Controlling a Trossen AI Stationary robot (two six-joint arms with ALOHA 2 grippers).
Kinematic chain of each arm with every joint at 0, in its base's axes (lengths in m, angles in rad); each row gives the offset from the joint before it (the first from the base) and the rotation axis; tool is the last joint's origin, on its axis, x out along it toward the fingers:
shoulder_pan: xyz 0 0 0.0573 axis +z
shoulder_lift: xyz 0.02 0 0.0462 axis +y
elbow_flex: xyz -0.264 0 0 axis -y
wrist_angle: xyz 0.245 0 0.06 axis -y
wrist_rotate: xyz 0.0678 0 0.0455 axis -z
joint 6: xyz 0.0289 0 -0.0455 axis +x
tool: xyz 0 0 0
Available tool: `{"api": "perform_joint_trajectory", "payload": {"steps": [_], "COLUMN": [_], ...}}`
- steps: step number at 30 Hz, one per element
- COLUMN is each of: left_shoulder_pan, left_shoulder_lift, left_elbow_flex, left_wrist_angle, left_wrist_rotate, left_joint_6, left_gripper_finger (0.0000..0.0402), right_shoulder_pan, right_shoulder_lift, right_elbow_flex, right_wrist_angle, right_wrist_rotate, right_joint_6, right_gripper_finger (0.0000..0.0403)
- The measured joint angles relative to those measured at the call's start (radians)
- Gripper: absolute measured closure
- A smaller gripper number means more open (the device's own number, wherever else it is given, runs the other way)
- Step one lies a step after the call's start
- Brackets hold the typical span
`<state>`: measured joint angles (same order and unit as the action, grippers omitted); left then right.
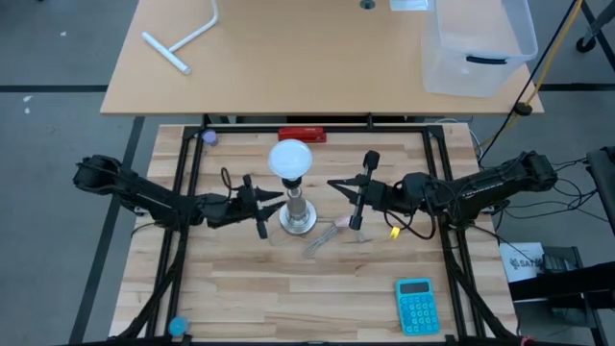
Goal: Screw lightbulb
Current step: Remove the white lightbulb from the silver lamp
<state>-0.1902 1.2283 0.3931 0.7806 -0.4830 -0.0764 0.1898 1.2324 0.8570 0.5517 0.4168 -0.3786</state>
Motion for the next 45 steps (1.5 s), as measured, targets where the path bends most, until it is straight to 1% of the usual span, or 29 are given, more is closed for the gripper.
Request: {"api": "perform_joint_trajectory", "payload": {"steps": [3,5,8,10,13,18,20,24,26,29,31,37,40,43,45], "left_shoulder_pan": [0.014,0.021,0.039,0.058,0.082,0.110,0.116,0.126,0.132,0.135,0.135,0.135,0.135,0.135,0.135], "left_shoulder_lift": [0.054,0.095,0.145,0.180,0.233,0.316,0.337,0.355,0.355,0.355,0.355,0.355,0.355,0.355,0.355], "left_elbow_flex": [0.000,0.000,0.001,0.008,0.038,0.102,0.121,0.136,0.137,0.137,0.137,0.137,0.137,0.137,0.137], "left_wrist_angle": [0.047,0.094,0.172,0.196,0.207,0.209,0.210,0.218,0.218,0.218,0.213,0.202,0.200,0.198,0.196], "left_wrist_rotate": [0.023,0.025,0.039,0.067,0.109,0.117,0.118,0.119,0.119,0.119,0.116,0.108,0.104,0.103,0.102], "left_joint_6": [-0.020,-0.021,-0.020,-0.021,-0.020,-0.020,-0.020,-0.015,-0.018,-0.022,-0.024,-0.041,-0.042,-0.043,-0.045], "left_gripper_finger": [0.0211,0.0185,0.0160,0.0154,0.0153,0.0154,0.0163,0.0204,0.0207,0.0207,0.0207,0.0207,0.0207,0.0207,0.0207], "right_shoulder_pan": [0.000,0.000,0.000,0.000,0.000,0.000,0.000,0.000,0.000,0.000,0.000,-0.033,-0.059,-0.075,-0.081], "right_shoulder_lift": [0.000,0.000,0.000,0.000,0.000,0.000,0.000,0.012,0.023,0.041,0.056,0.101,0.128,0.162,0.190], "right_elbow_flex": [0.000,0.000,0.000,0.000,0.000,0.000,0.000,0.000,-0.001,-0.001,-0.001,-0.001,0.001,0.033,0.064], "right_wrist_angle": [0.001,0.003,0.000,-0.001,0.000,0.005,0.005,0.006,0.020,0.065,0.084,0.189,0.222,0.225,0.213], "right_wrist_rotate": [0.000,0.000,0.000,0.000,-0.004,-0.004,-0.004,-0.026,-0.026,-0.031,-0.030,-0.027,-0.024,-0.030,-0.052], "right_joint_6": [-0.001,0.000,0.000,0.000,0.000,0.000,0.012,0.030,0.055,0.079,0.089,0.169,0.208,0.237,0.240], "right_gripper_finger": [0.0403,0.0403,0.0403,0.0403,0.0403,0.0403,0.0403,0.0400,0.0391,0.0365,0.0338,0.0238,0.0195,0.0162,0.0148]}}
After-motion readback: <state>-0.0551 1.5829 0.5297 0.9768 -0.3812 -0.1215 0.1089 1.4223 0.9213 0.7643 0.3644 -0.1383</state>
